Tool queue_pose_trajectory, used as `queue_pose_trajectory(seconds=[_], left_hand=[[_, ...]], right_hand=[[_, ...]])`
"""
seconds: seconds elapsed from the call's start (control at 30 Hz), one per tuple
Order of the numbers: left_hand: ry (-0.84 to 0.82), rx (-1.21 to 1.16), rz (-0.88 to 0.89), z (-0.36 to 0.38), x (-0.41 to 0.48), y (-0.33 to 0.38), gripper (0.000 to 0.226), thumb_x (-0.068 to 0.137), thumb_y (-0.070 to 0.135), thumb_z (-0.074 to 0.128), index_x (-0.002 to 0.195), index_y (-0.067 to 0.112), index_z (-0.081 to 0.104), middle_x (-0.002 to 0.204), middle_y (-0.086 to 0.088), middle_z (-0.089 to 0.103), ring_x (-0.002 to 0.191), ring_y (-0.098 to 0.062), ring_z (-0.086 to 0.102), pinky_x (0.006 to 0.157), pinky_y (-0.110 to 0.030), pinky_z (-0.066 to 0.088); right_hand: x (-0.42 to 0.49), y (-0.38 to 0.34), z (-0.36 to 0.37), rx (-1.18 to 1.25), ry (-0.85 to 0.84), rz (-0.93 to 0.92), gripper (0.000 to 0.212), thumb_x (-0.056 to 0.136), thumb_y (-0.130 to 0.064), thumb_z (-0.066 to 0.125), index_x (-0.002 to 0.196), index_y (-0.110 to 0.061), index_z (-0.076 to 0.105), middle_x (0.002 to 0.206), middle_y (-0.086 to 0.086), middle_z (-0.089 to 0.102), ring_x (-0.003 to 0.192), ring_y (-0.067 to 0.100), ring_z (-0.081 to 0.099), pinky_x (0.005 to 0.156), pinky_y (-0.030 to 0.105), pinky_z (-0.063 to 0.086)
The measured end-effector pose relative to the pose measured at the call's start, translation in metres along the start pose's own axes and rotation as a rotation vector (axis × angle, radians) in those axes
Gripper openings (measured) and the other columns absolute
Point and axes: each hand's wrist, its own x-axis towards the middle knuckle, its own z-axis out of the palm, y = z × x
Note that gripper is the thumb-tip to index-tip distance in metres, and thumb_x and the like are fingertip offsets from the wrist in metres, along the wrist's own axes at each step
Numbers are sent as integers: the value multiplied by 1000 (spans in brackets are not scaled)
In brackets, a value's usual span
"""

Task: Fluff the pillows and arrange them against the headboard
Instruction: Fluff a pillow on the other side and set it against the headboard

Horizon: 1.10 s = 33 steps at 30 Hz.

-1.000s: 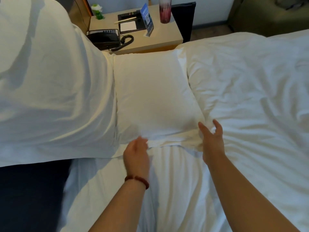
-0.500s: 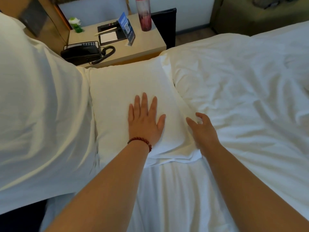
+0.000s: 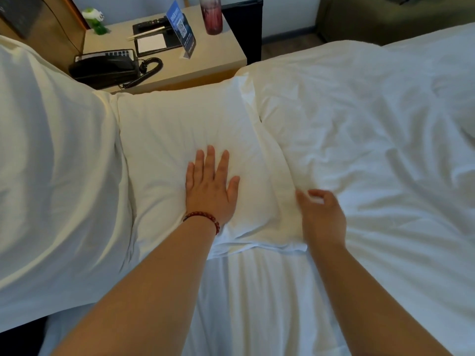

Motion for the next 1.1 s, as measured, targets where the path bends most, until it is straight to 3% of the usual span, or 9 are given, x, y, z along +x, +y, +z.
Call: queue_pose_trajectory(seconds=[0.07,0.23,0.33,0.4,0.53,0.6,0.67,0.9,1.1], left_hand=[[-21,-24,1,-3,-1,1,64,97,54,11,155,30,0,163,-2,-7,149,-20,-12,118,-37,-14],[-55,-129,15,-17,-21,3,68,94,54,16,155,26,5,163,-5,-7,149,-22,-10,119,-39,-10],[-59,-110,23,-14,-60,5,71,93,53,20,155,18,15,163,-11,6,150,-28,5,119,-41,1],[-74,-137,37,-13,-94,3,71,93,49,31,154,17,19,161,-12,11,149,-30,12,117,-41,6],[-170,-264,3,-22,-173,-14,66,94,48,30,154,27,13,163,-5,1,150,-23,3,120,-41,7],[-227,-329,-139,-31,-207,-21,63,95,53,23,150,36,-3,161,3,-14,149,-15,-7,121,-36,1],[-232,-366,-276,-39,-228,-28,64,99,51,30,150,35,-6,161,5,-11,149,-16,-4,119,-32,0],[-117,-567,-449,-86,-249,-34,53,98,30,50,147,17,35,150,-3,39,138,-19,30,112,-26,21],[105,-628,-564,-134,-278,-61,45,96,21,55,140,18,46,141,-3,47,132,-17,36,106,-24,28]], right_hand=[[-18,16,-1,-84,-102,28,27,84,-44,70,102,-25,63,86,-10,65,82,16,61,72,30,44],[-43,42,-7,0,57,110,13,92,-38,62,90,-26,65,72,-16,60,67,2,54,67,29,42],[-60,51,2,-3,-20,180,21,90,-40,65,91,-19,68,73,-4,66,72,20,64,75,37,53],[-65,61,2,3,73,188,23,92,-36,62,95,-15,69,76,6,68,75,29,66,77,44,56],[-81,69,-1,127,145,239,26,99,-30,45,85,-14,60,58,9,62,53,30,60,66,47,55],[-98,68,3,183,54,253,28,100,-32,42,84,-14,59,61,9,63,50,25,58,64,46,53],[-119,61,8,188,-96,212,32,100,-34,46,82,-13,61,68,10,66,52,21,61,64,42,53],[-179,24,10,102,-556,112,20,99,-27,54,89,-15,66,84,6,71,70,19,67,72,35,55],[-209,-14,11,48,-713,-103,16,97,-31,56,93,-20,67,85,-1,72,75,16,69,71,31,56]])
